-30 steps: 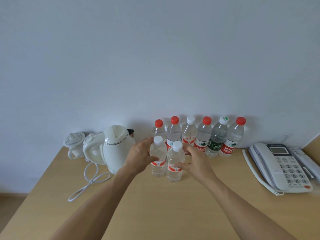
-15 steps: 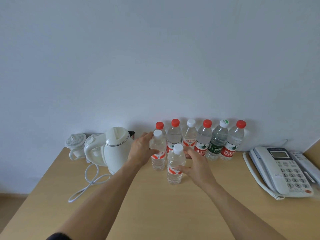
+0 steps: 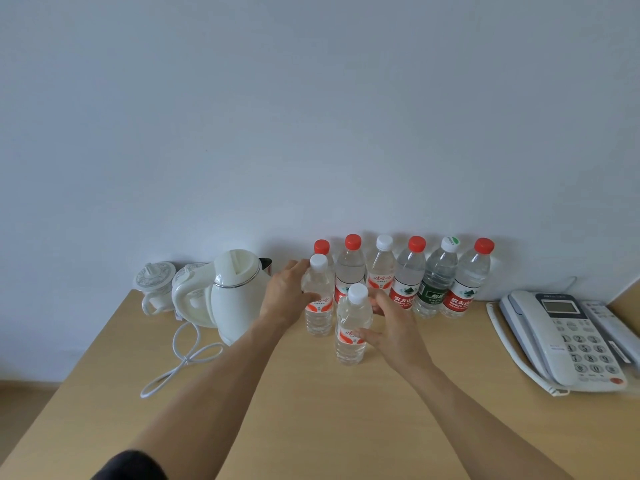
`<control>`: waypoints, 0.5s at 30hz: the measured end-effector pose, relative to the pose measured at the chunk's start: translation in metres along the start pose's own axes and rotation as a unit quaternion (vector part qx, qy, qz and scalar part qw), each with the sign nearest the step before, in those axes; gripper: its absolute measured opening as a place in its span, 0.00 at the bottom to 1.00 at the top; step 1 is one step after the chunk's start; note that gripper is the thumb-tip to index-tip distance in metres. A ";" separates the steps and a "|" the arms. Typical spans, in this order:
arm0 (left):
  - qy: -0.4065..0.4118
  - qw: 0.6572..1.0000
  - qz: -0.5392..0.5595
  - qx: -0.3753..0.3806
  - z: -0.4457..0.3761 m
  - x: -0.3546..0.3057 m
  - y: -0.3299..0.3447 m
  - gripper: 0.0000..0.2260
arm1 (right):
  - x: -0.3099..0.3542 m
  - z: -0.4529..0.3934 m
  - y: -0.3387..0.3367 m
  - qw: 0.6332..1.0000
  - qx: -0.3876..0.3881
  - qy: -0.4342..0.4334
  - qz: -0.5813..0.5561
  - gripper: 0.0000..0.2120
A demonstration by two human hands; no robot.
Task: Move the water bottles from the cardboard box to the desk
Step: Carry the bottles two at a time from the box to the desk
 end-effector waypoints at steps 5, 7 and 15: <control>-0.007 1.000 0.008 0.002 0.003 0.002 0.000 0.29 | 0.000 -0.003 0.000 1.000 -0.010 -0.011 0.011 0.31; -0.008 1.000 0.018 0.005 0.004 0.001 0.001 0.29 | 0.001 -0.006 -0.002 1.000 -0.013 -0.015 0.013 0.30; -0.009 1.000 0.023 0.017 0.003 -0.002 0.000 0.31 | -0.001 -0.026 -0.002 0.999 -0.019 0.000 0.028 0.24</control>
Point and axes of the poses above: each hand's wrist, its own z-axis away from the middle knuckle, its own y-axis out of the palm, x = y × z, the point moved 2 cm from there along -z, towards the middle knuckle, and after that the axes turned 3 degrees about -x, right-handed, at the moved point
